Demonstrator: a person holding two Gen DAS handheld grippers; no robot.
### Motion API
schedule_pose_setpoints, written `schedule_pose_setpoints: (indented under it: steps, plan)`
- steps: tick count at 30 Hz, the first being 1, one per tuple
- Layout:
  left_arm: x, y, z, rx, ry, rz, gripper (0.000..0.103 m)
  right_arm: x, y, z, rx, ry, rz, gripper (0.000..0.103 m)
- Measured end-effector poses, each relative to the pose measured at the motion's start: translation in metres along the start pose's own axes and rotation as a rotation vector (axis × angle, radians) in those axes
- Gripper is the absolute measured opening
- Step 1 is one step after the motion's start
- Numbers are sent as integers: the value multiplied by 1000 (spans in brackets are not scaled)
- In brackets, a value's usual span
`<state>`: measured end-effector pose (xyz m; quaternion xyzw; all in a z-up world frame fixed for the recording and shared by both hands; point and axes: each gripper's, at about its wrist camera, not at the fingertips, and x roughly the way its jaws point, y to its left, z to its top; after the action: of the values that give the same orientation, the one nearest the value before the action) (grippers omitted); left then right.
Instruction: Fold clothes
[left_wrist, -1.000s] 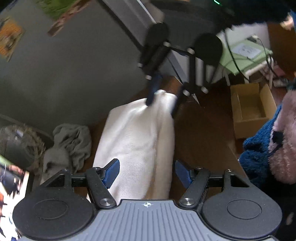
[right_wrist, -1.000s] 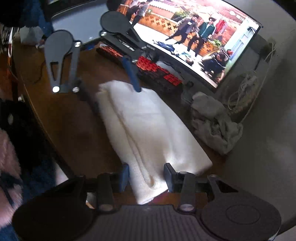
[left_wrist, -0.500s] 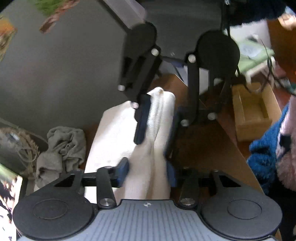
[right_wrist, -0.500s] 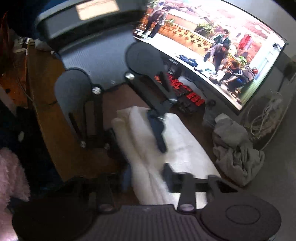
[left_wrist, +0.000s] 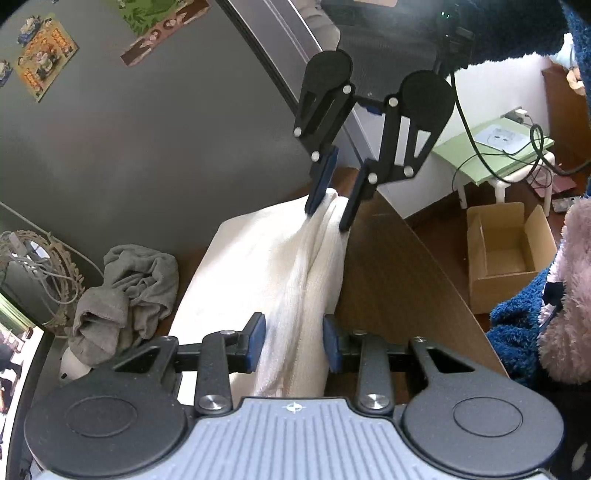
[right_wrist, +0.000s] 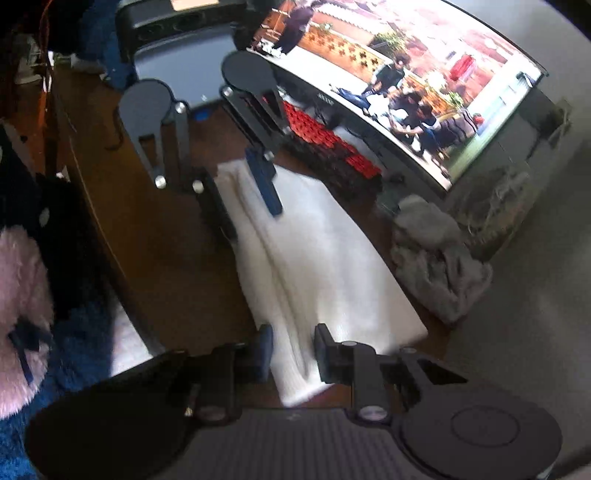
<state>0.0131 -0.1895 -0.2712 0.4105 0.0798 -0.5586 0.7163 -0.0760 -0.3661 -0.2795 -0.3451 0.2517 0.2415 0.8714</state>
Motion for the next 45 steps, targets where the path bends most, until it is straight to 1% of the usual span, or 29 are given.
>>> schedule_pose_setpoints:
  steps: [3, 5, 7, 9, 10, 12, 13, 15, 17, 18, 19, 21, 24, 29, 32, 33, 37, 39, 41, 42, 43, 45]
  plan:
    - [-3, -1, -1, 3, 10, 7, 32, -7, 5, -3, -47, 44, -30, 23]
    - [-7, -1, -2, -3, 22, 13, 31, -11, 4, -5, -43, 70, -37, 20]
    - [-11, -3, -2, 3, 41, 27, 31, -16, 1, -6, -18, 76, -43, 15]
    - [-14, -6, 3, 26, 50, 40, 30, -20, 3, -1, -17, 54, -61, 15]
    - [-15, -7, 7, 40, 41, 46, 30, -21, 5, 3, -21, 35, -65, 16]
    - [-14, -8, 18, 62, 17, 49, 30, -17, 8, 15, -41, -8, -44, 22]
    - [-8, -10, 20, 76, 16, 45, 30, -12, 12, 20, -65, -19, -40, 26]
    - [4, -14, 26, 103, 15, 36, 30, 1, 20, 31, -116, -38, -37, 29]
    - [16, -18, 32, 130, 14, 27, 30, 12, 27, 37, -153, -48, -33, 29]
    - [18, -18, 30, 134, 16, 28, 29, 16, 28, 38, -161, -47, -32, 28]
    - [19, -19, 28, 138, 19, 30, 28, 20, 30, 39, -169, -45, -31, 23]
    - [21, -20, 24, 146, 24, 33, 26, 15, 26, 33, -150, -29, -33, 24]
    - [9, -19, 19, 148, 53, 36, 23, 7, 20, 23, -117, -2, -36, 24]
    - [-13, -16, 10, 151, 102, 40, 22, -8, 10, 6, -62, 44, -41, 24]
    - [-26, -15, 5, 153, 131, 43, 25, -9, 8, 4, -55, 54, -41, 23]
    - [-25, -13, 8, 150, 123, 31, 25, -7, 8, 4, -58, 53, -41, 23]
    - [-6, -11, 16, 188, 121, -6, 25, -1, 10, 7, -72, 51, -38, 23]
    - [5, -14, 15, 217, 134, -16, 28, 2, 10, 9, -79, 51, -36, 24]
    - [6, -18, 12, 232, 131, 0, 30, 5, 11, 11, -86, 50, -35, 25]
    - [6, -21, 10, 247, 134, 11, 30, 6, 12, 11, -89, 49, -34, 27]
    - [5, -23, 8, 261, 137, 23, 31, 8, 12, 12, -93, 49, -33, 28]
    - [2, -32, 2, 316, 166, 59, 34, 11, 13, 14, -100, 48, -32, 28]
